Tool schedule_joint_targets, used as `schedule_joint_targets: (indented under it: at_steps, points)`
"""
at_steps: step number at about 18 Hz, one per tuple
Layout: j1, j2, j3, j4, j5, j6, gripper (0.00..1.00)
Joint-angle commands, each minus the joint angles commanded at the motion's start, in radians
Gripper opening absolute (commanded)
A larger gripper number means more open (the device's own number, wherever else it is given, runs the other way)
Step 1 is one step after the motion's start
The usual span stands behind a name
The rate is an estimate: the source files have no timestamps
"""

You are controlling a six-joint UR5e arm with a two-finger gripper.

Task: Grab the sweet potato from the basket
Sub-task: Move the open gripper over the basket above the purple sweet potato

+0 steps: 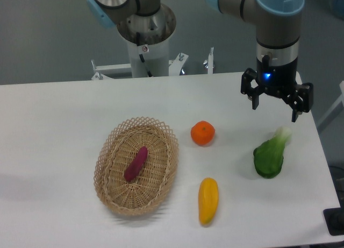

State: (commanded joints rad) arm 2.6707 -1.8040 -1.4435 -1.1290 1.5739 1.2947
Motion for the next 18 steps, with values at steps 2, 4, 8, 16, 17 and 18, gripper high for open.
schedule_joint_targets:
  at_steps: [2, 4, 8, 16, 17, 18]
  points:
    - [0.0, -0.002, -0.005, 0.002, 0.0, -0.027, 1.0]
    - [-0.009, -0.002, -0.006, 0.0, -0.005, -0.052, 1.0]
    - [-0.037, 0.003, -0.052, 0.002, -0.014, -0.208, 1.0]
    - [-0.175, -0.026, -0.104, 0.009, -0.087, -0.495, 1.0]
    - [-0.189, -0.026, -0.129, 0.018, -0.095, -0.521, 1.0]
    - [-0.205, -0.031, -0.152, 0.038, -0.097, -0.534, 1.0]
